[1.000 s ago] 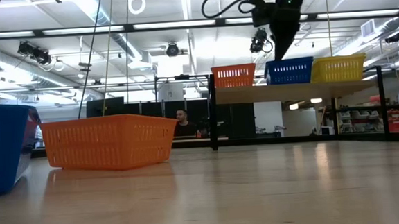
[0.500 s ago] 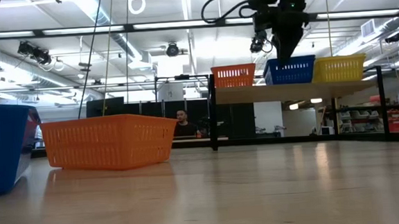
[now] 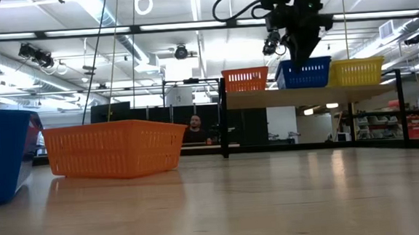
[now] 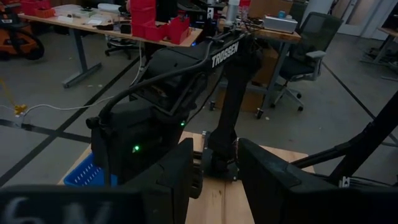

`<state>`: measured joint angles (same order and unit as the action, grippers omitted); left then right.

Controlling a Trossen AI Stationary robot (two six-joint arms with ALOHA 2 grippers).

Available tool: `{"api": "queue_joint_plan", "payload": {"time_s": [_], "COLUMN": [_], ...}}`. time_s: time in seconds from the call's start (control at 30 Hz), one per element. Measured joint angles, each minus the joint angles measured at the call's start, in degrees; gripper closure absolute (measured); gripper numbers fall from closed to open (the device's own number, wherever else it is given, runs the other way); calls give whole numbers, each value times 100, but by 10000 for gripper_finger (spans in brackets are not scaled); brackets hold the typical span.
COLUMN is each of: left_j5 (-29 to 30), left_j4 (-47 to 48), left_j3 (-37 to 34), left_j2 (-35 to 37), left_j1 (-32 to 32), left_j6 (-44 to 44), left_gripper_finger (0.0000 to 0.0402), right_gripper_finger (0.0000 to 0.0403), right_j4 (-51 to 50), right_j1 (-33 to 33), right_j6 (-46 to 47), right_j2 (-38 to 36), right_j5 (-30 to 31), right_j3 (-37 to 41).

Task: Stack baskets on shelf by color
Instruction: Stack the right blue basket on top of the blue basket on the shelf, then stack the bottom orange basket on top of the orange basket on the shelf

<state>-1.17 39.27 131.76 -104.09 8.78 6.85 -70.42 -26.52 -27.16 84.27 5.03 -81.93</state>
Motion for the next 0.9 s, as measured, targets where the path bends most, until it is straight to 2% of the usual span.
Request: {"api": "queue_joint_plan", "payload": {"time_s": [0.13, 0.37, 0.47, 0.63, 0.73, 0.9], "left_j5": [0, 2, 13, 211, 227, 263], "left_j4": [10, 222, 584, 1668, 2506, 3727], "left_j3": [0, 0, 0, -2, -2, -2], "left_j2": [0, 0, 2, 30, 35, -136], "left_j1": [0, 0, 43, 252, 387, 435], "left_j6": [-5, -207, -484, -406, 74, 1423], "left_gripper_finger": [269, 269, 269, 269, 269, 269], "right_gripper_finger": [302, 304, 304, 291, 274, 239], "right_j4": [-18, -33, -114, -259, -393, -654], "right_j1": [0, 54, 105, 170, 225, 429], "right_j6": [-313, -332, -262, 372, 835, 1504], "right_j2": [0, -2, -17, -81, -136, -284], "right_j5": [163, 345, 612, 583, 552, 489], "right_j3": [0, 0, -59, -584, -999, -1720]}}
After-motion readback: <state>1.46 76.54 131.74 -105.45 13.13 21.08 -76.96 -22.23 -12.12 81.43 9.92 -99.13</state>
